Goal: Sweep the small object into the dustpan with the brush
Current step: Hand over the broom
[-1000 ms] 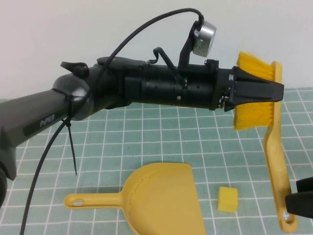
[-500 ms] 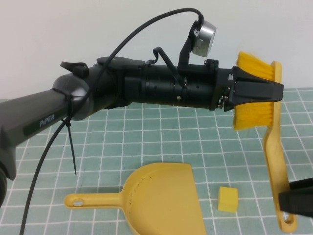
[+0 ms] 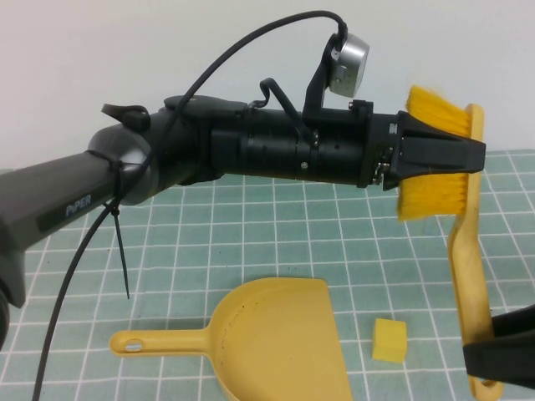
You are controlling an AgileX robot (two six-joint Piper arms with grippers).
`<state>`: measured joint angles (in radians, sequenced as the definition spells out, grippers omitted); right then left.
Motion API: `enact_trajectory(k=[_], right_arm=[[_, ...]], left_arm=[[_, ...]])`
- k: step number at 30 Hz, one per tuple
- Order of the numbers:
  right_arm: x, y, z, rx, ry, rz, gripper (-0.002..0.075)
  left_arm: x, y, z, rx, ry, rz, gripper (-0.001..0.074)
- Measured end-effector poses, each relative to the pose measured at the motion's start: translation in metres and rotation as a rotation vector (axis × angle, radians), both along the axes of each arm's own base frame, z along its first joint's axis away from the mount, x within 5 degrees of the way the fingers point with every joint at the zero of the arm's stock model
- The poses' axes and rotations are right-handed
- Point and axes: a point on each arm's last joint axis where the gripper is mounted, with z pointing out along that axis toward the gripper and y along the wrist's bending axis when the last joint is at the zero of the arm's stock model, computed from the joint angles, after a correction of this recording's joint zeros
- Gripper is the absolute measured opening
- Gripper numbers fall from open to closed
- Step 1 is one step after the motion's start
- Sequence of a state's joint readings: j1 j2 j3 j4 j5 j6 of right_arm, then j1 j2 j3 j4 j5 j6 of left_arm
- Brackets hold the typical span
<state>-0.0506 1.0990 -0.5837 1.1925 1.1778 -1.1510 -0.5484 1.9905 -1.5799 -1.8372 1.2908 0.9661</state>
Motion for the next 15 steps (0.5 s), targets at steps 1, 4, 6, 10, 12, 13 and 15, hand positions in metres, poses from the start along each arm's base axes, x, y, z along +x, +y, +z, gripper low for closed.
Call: enact_trajectory(k=[1, 4, 6, 10, 12, 13, 15], right_arm=[[0.0005, -0.0002, -0.0001, -0.003, -0.006, -0.003, 0.0486], [0.0015, -0.0013, -0.0019, -0.027, -0.012, -0.013, 0.0206], [0.0022, -0.0018, -0.0028, -0.032, -0.001, -0.022, 0.0174], [0.0020, -0.0019, -0.0031, -0.034, 0.005, -0.023, 0.0172], [0.0020, -0.0019, -0.0031, -0.034, 0.005, -0.023, 0.0172], [0.0020, -0.0019, -0.0031, -0.034, 0.005, -0.023, 0.0172], [0.0020, -0.0019, -0.0031, -0.034, 0.005, -0.023, 0.0171]], left_arm=[[0.0000, 0.0000, 0.0000, 0.000, 0.000, 0.000, 0.0000], [0.0000, 0.0000, 0.0000, 0.000, 0.001, 0.000, 0.0000], [0.0000, 0.0000, 0.0000, 0.000, 0.001, 0.000, 0.0000], [0.0000, 0.0000, 0.0000, 0.000, 0.001, 0.000, 0.0004], [-0.0001, 0.0000, -0.0003, 0.003, -0.001, -0.001, 0.0059], [-0.0001, 0.0000, -0.0003, 0.004, 0.000, -0.002, 0.0105], [-0.0005, -0.0001, -0.0013, 0.021, 0.029, -0.011, 0.0286]])
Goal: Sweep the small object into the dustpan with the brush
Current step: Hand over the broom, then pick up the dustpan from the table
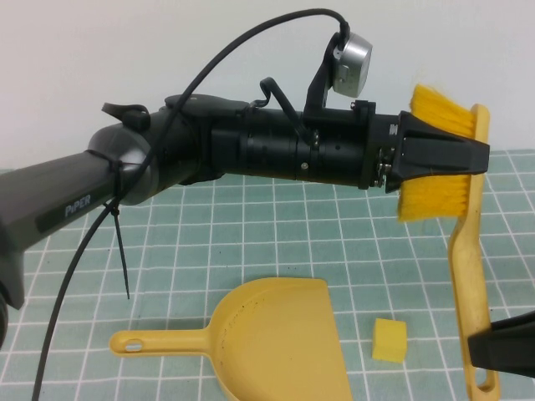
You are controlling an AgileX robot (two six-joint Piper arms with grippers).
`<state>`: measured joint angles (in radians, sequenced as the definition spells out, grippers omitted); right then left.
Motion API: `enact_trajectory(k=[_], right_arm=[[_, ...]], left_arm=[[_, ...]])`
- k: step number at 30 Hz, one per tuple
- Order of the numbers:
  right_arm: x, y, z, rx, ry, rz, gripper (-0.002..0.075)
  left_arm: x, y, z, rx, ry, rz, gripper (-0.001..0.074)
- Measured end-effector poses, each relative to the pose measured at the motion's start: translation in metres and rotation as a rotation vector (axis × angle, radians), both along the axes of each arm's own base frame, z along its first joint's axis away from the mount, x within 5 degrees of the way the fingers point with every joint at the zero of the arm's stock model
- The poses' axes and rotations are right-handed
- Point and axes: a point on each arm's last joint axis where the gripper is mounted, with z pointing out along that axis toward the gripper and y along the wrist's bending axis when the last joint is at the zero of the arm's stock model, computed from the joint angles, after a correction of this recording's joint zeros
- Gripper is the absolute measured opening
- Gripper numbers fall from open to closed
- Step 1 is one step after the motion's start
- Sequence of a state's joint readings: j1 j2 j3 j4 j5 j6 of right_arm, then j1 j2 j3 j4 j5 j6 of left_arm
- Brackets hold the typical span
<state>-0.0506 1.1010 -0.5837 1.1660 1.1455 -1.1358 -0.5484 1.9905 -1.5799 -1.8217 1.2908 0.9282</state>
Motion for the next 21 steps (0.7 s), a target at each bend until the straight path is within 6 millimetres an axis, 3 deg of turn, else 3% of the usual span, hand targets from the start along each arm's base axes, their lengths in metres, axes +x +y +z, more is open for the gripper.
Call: enact_trajectory(k=[3, 5, 12, 21], right_arm=[[0.000, 0.000, 0.000, -0.002, -0.005, 0.008, 0.0171], [-0.001, 0.000, 0.000, 0.000, -0.008, 0.023, 0.0170], [0.000, 0.001, 0.002, 0.016, -0.016, 0.014, 0.0169], [0.013, -0.007, -0.004, -0.059, -0.001, -0.174, 0.0169]], left_arm=[[-0.001, 0.000, -0.002, 0.044, 0.084, -0.021, 0.0585], [-0.001, 0.000, -0.003, 0.071, 0.151, -0.033, 0.0669], [-0.001, 0.000, -0.003, 0.080, 0.171, -0.037, 0.0671], [-0.002, 0.015, 0.012, 0.098, 0.118, -0.016, 0.0672]])
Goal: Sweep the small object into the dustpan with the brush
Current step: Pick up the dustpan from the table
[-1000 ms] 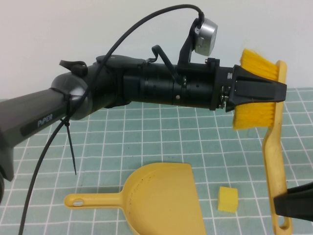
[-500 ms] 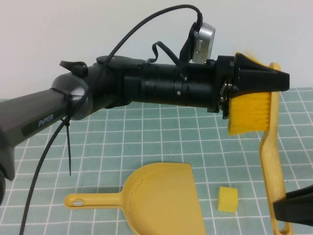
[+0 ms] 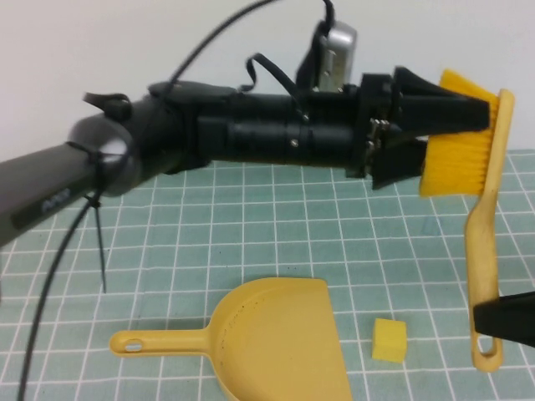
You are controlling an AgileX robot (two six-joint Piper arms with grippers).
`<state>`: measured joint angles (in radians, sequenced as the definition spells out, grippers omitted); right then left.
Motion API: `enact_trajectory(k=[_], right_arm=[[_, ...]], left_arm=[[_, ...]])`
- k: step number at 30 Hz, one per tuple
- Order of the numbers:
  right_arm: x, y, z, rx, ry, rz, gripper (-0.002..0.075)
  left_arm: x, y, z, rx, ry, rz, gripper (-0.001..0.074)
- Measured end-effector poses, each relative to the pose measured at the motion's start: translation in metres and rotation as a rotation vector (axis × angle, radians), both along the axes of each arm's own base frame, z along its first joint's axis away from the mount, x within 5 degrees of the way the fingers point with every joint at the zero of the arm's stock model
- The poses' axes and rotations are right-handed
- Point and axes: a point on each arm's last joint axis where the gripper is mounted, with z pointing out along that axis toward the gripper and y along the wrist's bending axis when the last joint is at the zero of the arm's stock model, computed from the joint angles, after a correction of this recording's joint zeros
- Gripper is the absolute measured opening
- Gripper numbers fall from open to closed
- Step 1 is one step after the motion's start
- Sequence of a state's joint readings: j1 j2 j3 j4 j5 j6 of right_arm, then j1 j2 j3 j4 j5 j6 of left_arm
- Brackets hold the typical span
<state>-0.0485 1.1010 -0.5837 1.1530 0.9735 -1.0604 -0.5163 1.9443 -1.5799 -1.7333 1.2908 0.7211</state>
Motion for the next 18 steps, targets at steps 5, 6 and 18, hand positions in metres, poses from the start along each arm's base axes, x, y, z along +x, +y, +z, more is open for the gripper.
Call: enact_trajectory(k=[5, 6, 18], right_arm=[[0.003, -0.004, 0.000, -0.036, -0.009, -0.073, 0.0169], [0.002, -0.005, 0.001, -0.048, -0.019, -0.082, 0.0169], [0.005, -0.018, 0.072, -0.269, 0.003, -0.080, 0.0169]], left_arm=[[0.003, 0.026, -0.005, 0.214, -0.130, -0.005, 0.0671], [0.003, 0.032, -0.007, 0.277, -0.168, -0.010, 0.0672], [-0.017, 0.088, -0.014, 1.121, -0.752, -0.166, 0.0671]])
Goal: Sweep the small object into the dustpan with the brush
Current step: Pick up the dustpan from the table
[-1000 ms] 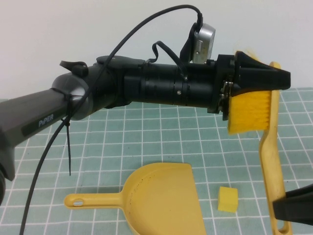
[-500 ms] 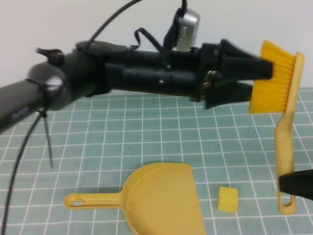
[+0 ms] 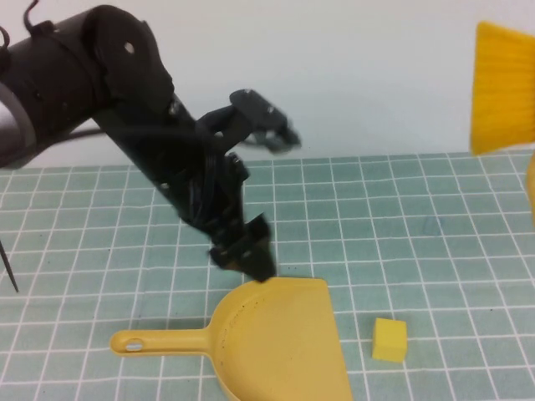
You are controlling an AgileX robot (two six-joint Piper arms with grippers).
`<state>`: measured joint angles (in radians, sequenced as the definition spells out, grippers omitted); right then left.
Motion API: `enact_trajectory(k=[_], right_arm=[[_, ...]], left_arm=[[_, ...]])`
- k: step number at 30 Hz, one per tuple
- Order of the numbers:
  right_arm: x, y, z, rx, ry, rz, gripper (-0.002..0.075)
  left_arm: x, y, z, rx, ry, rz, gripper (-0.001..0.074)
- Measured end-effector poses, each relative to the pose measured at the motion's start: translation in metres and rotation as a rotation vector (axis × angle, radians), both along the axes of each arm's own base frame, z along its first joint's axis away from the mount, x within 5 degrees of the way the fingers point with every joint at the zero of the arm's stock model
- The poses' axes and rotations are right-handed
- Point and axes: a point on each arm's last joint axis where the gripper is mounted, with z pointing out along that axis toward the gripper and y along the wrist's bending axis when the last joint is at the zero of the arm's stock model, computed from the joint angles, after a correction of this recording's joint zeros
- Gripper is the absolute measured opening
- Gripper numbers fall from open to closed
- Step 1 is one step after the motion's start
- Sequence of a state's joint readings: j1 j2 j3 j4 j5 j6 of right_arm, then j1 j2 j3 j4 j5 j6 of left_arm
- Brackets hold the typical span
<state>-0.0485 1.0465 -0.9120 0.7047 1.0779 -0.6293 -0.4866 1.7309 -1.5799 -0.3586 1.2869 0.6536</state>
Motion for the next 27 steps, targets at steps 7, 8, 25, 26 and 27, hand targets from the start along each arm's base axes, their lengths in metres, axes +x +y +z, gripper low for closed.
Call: enact_trajectory(k=[7, 8, 25, 26, 27], right_arm=[[-0.007, 0.004, 0.026, 0.036, 0.032, 0.022, 0.0169], [-0.008, 0.004, 0.027, 0.036, 0.039, 0.030, 0.0169], [-0.024, 0.030, 0.009, -0.219, 0.218, 0.001, 0.0169], [-0.025, 0.032, 0.007, -0.249, 0.228, -0.007, 0.0169], [-0.023, 0.033, 0.004, -0.281, 0.238, -0.013, 0.0169]], left_arm=[[-0.003, 0.001, -0.007, 0.119, -0.051, -0.054, 0.0582], [-0.004, 0.003, -0.010, 0.143, -0.058, -0.072, 0.0556], [-0.020, 0.031, -0.084, 0.388, 0.018, -0.210, 0.0512], [-0.021, 0.031, -0.086, 0.387, 0.016, -0.209, 0.0512], [-0.020, 0.031, -0.088, 0.383, 0.007, -0.207, 0.0512]])
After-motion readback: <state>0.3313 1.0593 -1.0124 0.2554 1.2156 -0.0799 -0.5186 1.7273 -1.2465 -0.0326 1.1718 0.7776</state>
